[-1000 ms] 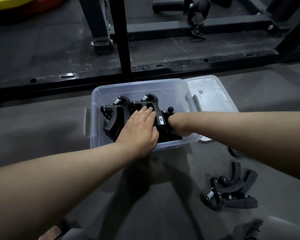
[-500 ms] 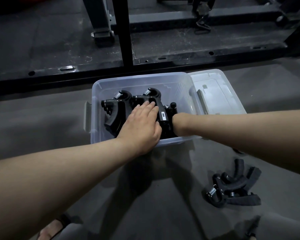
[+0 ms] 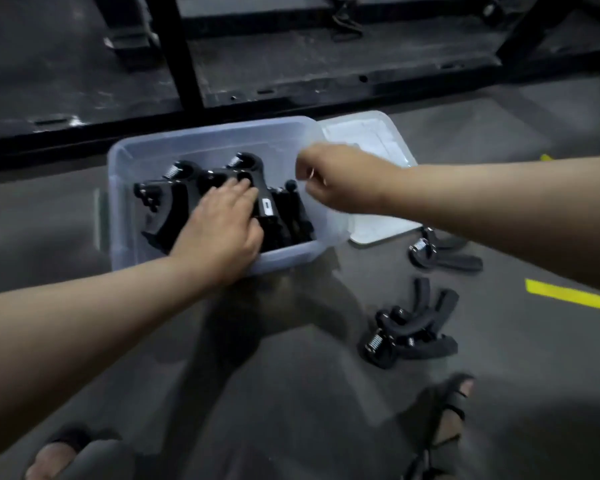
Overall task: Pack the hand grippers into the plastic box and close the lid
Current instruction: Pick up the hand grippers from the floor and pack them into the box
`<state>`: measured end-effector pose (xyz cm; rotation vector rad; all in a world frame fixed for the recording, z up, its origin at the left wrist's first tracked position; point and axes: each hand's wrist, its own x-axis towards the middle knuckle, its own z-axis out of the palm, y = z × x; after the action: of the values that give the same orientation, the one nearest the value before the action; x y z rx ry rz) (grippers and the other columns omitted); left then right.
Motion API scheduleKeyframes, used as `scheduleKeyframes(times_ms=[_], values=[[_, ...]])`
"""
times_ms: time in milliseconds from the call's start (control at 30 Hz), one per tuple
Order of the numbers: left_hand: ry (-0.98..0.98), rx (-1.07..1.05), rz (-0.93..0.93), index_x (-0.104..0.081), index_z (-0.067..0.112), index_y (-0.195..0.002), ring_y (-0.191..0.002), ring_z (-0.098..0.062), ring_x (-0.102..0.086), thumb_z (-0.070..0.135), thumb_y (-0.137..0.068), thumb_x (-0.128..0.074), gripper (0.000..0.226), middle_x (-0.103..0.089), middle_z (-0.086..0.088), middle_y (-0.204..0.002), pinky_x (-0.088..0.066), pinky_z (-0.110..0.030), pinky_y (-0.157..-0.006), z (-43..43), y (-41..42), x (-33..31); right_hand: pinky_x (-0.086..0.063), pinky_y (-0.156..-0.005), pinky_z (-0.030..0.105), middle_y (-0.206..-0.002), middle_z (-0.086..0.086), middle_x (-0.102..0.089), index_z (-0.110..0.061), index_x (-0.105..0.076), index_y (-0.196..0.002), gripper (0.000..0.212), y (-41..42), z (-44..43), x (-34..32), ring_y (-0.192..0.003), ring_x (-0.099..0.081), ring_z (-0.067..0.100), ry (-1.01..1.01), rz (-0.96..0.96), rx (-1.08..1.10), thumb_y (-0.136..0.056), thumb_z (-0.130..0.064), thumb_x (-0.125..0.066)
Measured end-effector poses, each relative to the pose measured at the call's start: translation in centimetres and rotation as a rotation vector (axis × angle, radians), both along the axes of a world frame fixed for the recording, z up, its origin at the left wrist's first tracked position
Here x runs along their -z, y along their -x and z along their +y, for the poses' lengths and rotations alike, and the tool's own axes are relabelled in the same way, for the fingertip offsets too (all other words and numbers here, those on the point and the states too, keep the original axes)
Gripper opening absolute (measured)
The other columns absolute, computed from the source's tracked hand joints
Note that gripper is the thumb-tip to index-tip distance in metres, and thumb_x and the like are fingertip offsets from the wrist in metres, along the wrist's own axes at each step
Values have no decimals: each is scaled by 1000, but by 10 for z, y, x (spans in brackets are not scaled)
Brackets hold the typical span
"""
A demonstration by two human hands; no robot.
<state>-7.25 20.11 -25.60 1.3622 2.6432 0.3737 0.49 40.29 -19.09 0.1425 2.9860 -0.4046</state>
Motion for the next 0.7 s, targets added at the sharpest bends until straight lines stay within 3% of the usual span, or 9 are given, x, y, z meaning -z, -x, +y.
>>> scheduleKeyframes(times_ms=[67,133,300,367,433,500,567,633,700], values=[[3,19,24,-45,4,-141,-143,-29,-29,32,-83,-34,66,-38,-15,-151,-18,-42,-120,0,0,1,-43,-76,36,-92,9,-56,-11,-54,-88,18,-28,31,1,-85,-52,27,116,193,46,-77,-17,-40],[4,29,41,-45,5,-141,-143,-29,-30,32,-83,-33,65,-39,-15,-151,-18,-43,-119,0,0,1,-43,-74,37,-88,3,-51,-17,-48,-82,10,-60,58,16,-81,-48,24,137,161,215,-76,-15,-40],[29,54,79,-45,6,-142,-142,-31,-31,35,-84,-31,66,-38,-16,-151,-19,-45,-119,0,-2,-2,-46,-66,28,-94,15,-63,-9,-56,-85,9,-134,101,68,-86,-60,33,-111,-578,588,-81,-16,-58],[33,91,94,-45,8,-141,-141,-30,-32,36,-86,-29,64,-39,-14,-151,-20,-45,-118,5,-5,-6,-44,-57,21,-97,12,-62,-7,-58,-94,19,-152,106,73,-80,-57,28,-97,-740,546,-89,-26,-62],[3,63,21,-47,10,-140,-141,-28,-34,36,-88,-29,61,-40,-11,-151,-21,-44,-118,16,-10,-11,-40,-49,15,-92,9,-54,-9,-53,-94,9,-163,109,74,-74,-51,22,-58,-806,537,-95,-18,-55],[-37,57,-20,-48,10,-139,-140,-29,-35,36,-88,-29,60,-41,-12,-150,-23,-43,-117,29,-16,-14,-46,-67,25,-97,8,-55,-10,-54,-103,14,-172,114,83,-86,-55,23,-49,-829,605,-92,-16,-60],[-21,105,-5,-47,9,-140,-141,-28,-34,37,-88,-29,61,-41,-12,-150,-22,-44,-117,34,-22,-9,-48,-81,29,-118,11,-56,-7,-46,-128,51,-177,113,98,-105,-57,27,-34,-817,647,-84,-20,-69],[0,127,18,-46,8,-141,-142,-27,-32,38,-88,-28,63,-41,-11,-150,-20,-44,-118,31,-24,-1,-50,-87,33,-133,15,-50,-12,-37,-140,73,-178,110,107,-114,-56,32,1,-787,644,-78,-20,-73],[2,124,30,-47,7,-140,-142,-26,-32,38,-87,-29,64,-42,-11,-150,-21,-43,-118,27,-23,4,-51,-89,36,-134,15,-49,-15,-36,-138,73,-176,113,111,-115,-55,34,-68,-754,574,-75,-19,-72]])
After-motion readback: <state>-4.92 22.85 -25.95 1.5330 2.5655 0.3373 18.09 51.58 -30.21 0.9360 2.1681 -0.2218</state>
